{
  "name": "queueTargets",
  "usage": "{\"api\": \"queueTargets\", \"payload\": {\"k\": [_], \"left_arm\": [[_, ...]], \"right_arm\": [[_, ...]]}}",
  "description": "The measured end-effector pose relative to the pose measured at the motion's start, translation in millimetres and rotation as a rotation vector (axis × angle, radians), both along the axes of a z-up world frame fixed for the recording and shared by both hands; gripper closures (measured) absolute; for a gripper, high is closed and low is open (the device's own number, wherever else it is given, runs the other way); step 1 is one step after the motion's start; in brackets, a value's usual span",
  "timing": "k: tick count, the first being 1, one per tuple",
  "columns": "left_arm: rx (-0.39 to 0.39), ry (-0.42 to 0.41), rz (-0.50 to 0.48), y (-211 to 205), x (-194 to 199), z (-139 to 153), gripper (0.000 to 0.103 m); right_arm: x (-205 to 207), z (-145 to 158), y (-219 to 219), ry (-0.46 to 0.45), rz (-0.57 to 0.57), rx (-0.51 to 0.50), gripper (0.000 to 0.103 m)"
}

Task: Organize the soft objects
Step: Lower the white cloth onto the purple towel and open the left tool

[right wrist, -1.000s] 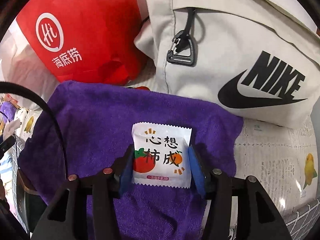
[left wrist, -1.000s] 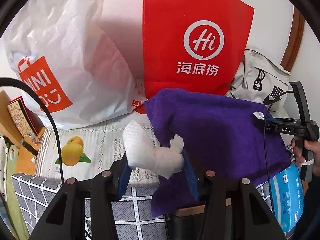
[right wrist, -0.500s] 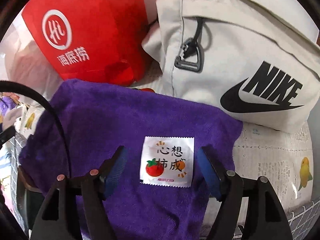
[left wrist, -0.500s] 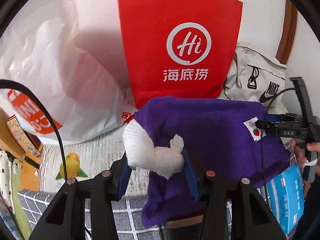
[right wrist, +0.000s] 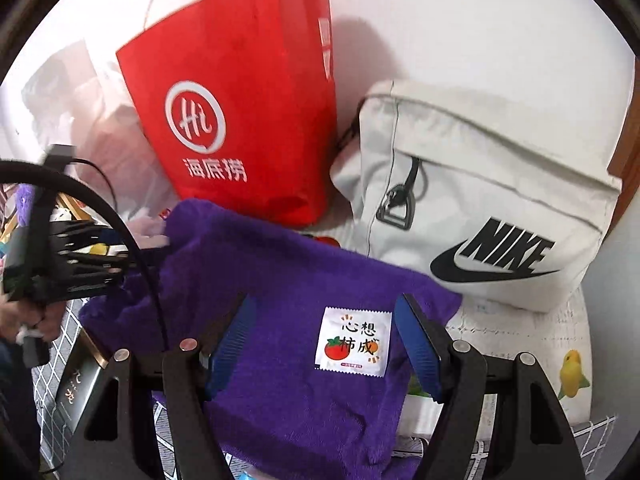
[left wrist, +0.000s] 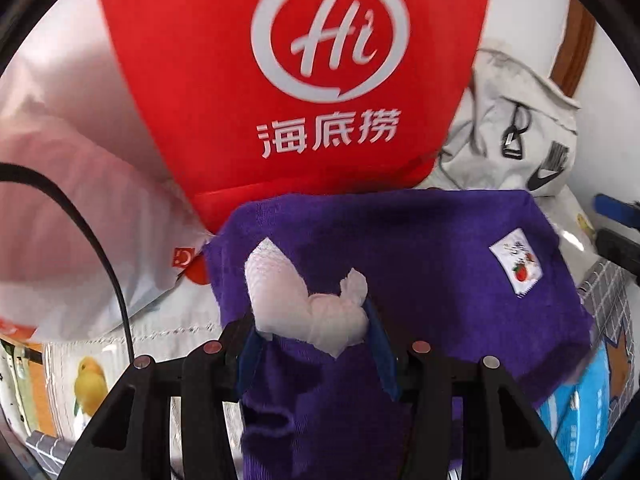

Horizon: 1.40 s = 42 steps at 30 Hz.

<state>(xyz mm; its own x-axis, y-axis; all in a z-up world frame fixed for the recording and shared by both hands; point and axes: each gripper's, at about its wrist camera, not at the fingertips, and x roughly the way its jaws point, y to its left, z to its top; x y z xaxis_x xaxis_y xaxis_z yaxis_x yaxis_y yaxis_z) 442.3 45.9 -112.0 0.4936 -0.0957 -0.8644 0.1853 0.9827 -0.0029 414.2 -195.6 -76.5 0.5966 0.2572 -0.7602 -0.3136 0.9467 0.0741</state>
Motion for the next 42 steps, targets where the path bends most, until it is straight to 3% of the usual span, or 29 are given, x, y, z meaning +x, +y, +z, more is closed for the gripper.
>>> {"api": "queueTargets", "payload": {"k": [8,10,12,14,16,21,32,42], "left_arm": [[-0.006,0.062,-0.004,-12.7,21.3,-17.9,0.056],[0.019,0.059,-0.007,-15.8,23.9,-18.7,0.051],[0.038,0.055,0.006,-16.1,26.0,-19.7,0.034],[0.007,0.059,0.027,-12.0,27.5,-19.5,0.031],[-0.025,0.073,0.050,-6.9,28.5,-18.7,0.031],[0.029,0.073,0.065,-12.6,22.7,-17.4,0.030],[0.000,0.087,0.088,-11.1,28.7,-19.8,0.030],[0.053,0.012,0.099,-5.7,18.4,4.3,0.031]], "right_arm": [[-8.1,11.9,-8.5,-0.020,-0.006,0.006,0.031],[-8.6,10.7,-9.7,-0.019,-0.008,0.010,0.031],[-8.8,10.0,-9.9,-0.018,-0.009,0.010,0.031],[-8.3,9.0,-8.3,-0.015,-0.010,0.010,0.031],[-8.0,6.6,-5.2,-0.009,0.004,0.010,0.031],[-10.3,4.7,1.5,-0.011,0.026,-0.004,0.031],[-13.2,1.8,9.6,-0.013,0.045,-0.029,0.031],[-12.2,1.2,7.5,-0.010,0.041,-0.028,0.031]]}}
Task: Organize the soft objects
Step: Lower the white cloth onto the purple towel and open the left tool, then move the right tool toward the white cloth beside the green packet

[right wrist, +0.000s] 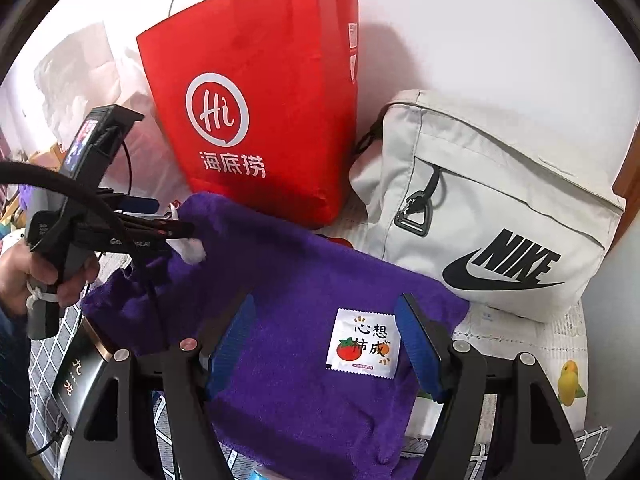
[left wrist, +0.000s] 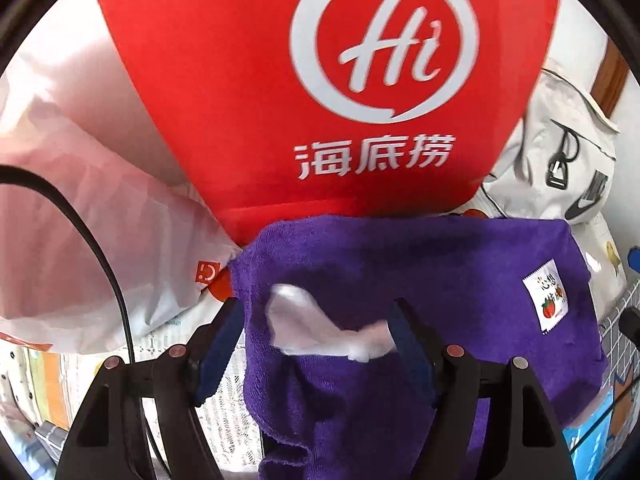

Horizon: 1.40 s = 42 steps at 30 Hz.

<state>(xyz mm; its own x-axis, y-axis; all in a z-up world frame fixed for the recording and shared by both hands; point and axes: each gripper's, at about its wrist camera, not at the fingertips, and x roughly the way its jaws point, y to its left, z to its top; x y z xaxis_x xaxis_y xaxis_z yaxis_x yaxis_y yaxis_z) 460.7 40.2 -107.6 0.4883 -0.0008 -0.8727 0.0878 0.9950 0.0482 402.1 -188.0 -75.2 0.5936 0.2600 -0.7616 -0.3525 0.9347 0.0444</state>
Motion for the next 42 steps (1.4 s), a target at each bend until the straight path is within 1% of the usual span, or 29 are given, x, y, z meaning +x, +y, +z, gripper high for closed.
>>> {"api": "queueTargets", "payload": {"k": [5,7,11,14,17,19,22,25,27,29,30,34,39,42], "left_arm": [[-0.027,-0.021,0.011,0.5,-8.2,12.5,0.031],[-0.055,-0.015,0.012,6.6,-5.7,15.5,0.031],[-0.108,0.002,0.009,14.8,-26.1,20.3,0.031],[-0.136,-0.047,0.017,20.8,-51.7,28.4,0.031],[-0.181,-0.089,0.014,29.7,-81.6,41.1,0.032],[-0.193,-0.116,0.018,37.4,-104.8,56.3,0.032],[-0.198,-0.188,0.039,51.0,-139.0,73.6,0.032],[-0.204,-0.234,0.063,63.2,-173.1,86.9,0.032],[-0.219,-0.247,0.079,70.5,-194.1,87.5,0.032],[-0.224,-0.259,0.075,73.5,-214.8,88.5,0.032],[-0.229,-0.273,0.072,75.4,-222.8,88.3,0.032],[-0.243,-0.275,0.086,84.9,-247.0,87.4,0.032],[-0.188,-0.281,0.104,99.8,-269.5,92.0,0.031],[-0.191,-0.284,0.114,110.6,-282.4,93.2,0.031]], "right_arm": [[-2.4,-0.3,3.1,-0.002,0.011,-0.012,0.031],[-3.8,0.4,4.1,-0.006,0.016,-0.013,0.031],[-5.9,4.0,5.4,-0.013,0.018,-0.008,0.031],[-8.3,8.1,5.9,-0.020,0.014,0.004,0.031],[-13.1,12.2,9.3,-0.027,0.024,0.014,0.031],[-19.2,16.2,13.8,-0.041,0.028,0.017,0.031],[-30.8,26.4,20.3,-0.086,0.034,0.039,0.031],[-42.9,31.2,25.2,-0.075,0.031,0.078,0.031],[-55.2,33.7,31.2,-0.066,0.046,0.072,0.031],[-74.5,37.2,38.5,-0.069,0.082,0.061,0.031],[-85.7,39.1,42.0,-0.075,0.098,0.057,0.031],[-121.4,41.5,49.3,-0.082,0.108,0.059,0.031],[-161.5,35.6,46.8,-0.072,0.090,0.075,0.031],[-184.9,32.8,40.8,-0.067,0.080,0.101,0.031]]}}
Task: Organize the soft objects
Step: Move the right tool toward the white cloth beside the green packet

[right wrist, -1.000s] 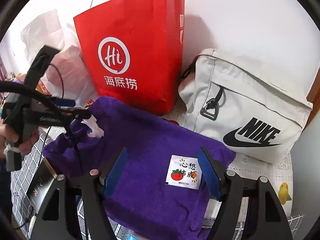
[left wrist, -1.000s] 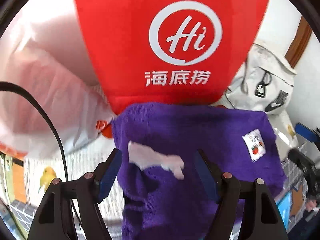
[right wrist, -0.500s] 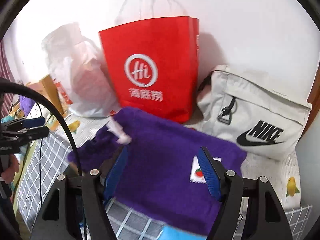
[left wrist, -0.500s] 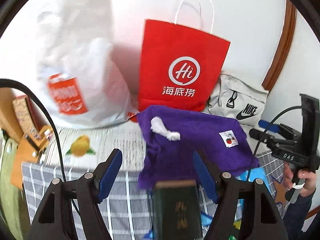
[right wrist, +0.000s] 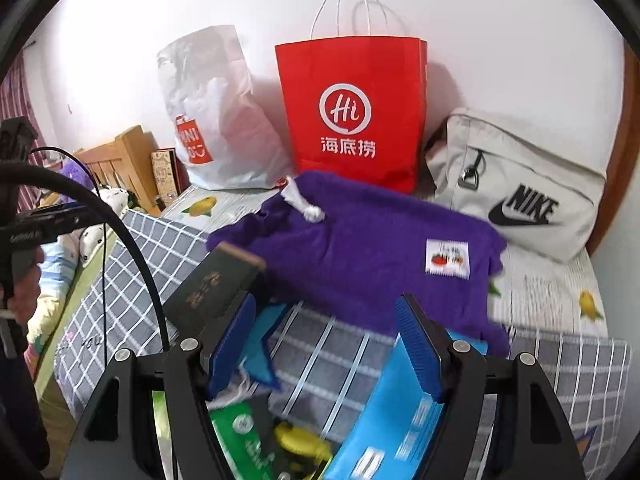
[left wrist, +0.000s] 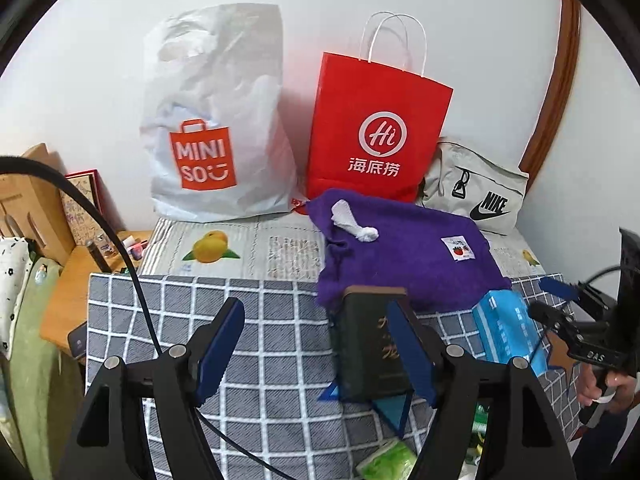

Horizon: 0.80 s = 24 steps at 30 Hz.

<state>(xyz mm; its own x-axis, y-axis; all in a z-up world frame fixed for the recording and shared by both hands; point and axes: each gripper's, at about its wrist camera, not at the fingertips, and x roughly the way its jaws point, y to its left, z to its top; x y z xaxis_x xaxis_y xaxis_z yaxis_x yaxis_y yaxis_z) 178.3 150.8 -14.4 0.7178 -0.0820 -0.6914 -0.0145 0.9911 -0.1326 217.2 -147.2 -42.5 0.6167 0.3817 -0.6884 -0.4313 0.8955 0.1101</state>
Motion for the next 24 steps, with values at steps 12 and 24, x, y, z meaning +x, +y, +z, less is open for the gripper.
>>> {"api": "queueTargets", "payload": {"k": [12,24], "left_arm": [[-0.037,0.037,-0.046,-7.7,-0.8,-21.9,0.031],[-0.042,0.036,-0.082,-28.6,14.9,-21.8,0.031]], "right_arm": [[-121.4,-31.8,29.0,0.106,0.350,0.028,0.031],[-160.3,-59.2,59.1,0.163,0.522,0.018,0.031]]}}
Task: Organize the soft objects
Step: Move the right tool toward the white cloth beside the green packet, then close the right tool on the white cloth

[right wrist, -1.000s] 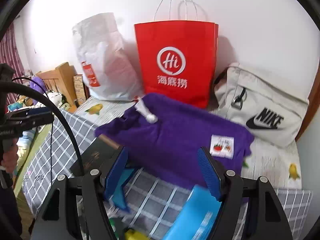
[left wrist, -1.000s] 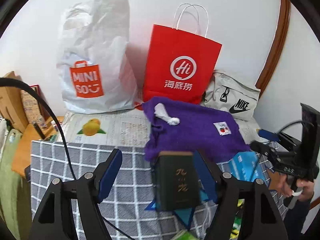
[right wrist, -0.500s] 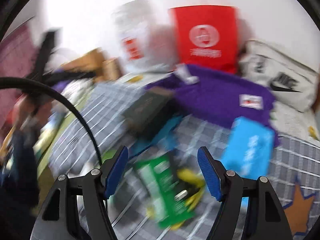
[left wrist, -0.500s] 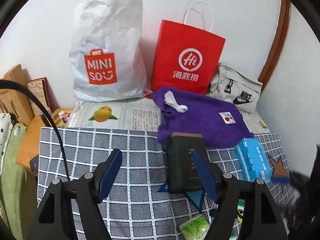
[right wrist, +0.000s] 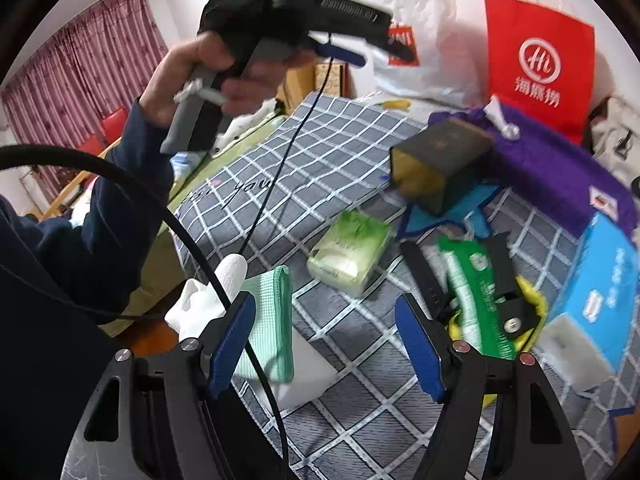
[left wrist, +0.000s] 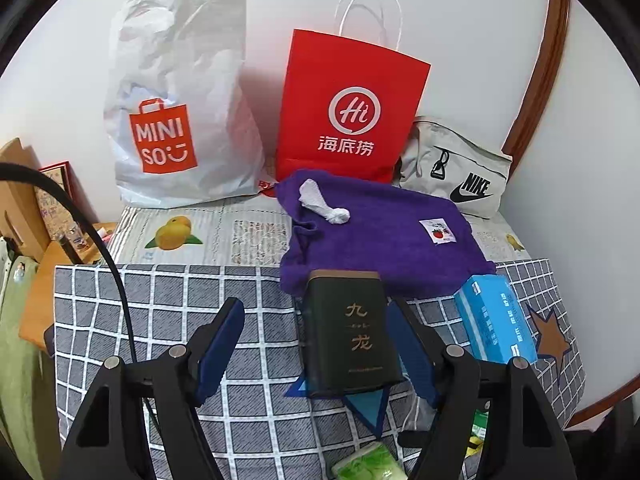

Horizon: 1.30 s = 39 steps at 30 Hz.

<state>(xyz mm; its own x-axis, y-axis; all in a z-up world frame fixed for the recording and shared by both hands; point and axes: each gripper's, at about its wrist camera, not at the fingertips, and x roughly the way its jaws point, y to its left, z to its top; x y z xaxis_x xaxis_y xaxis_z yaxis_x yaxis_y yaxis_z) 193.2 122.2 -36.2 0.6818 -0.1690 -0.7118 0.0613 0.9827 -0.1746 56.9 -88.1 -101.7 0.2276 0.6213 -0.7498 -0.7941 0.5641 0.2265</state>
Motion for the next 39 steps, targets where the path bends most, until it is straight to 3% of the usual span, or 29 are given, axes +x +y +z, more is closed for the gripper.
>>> {"api": "queueTargets", "payload": {"k": [6,30,34,39], "left_arm": [[-0.028,0.019,0.001,-2.4,18.4,-7.0,0.031],[0.014,0.086,-0.032,-6.8,97.8,-2.8,0.031],[0.033,0.091,-0.044,-11.4,104.4,-5.4,0.031],[0.039,0.099,-0.051,-13.5,107.2,-9.3,0.031]], "right_arm": [[14.8,-20.8,-4.2,0.084,-0.034,0.010,0.031],[114.0,-23.6,3.1,0.034,-0.204,-0.051,0.031],[118.5,-15.1,-7.9,0.043,-0.166,-0.014,0.031],[95.1,3.9,-12.8,0.012,-0.039,0.017,0.031]]}}
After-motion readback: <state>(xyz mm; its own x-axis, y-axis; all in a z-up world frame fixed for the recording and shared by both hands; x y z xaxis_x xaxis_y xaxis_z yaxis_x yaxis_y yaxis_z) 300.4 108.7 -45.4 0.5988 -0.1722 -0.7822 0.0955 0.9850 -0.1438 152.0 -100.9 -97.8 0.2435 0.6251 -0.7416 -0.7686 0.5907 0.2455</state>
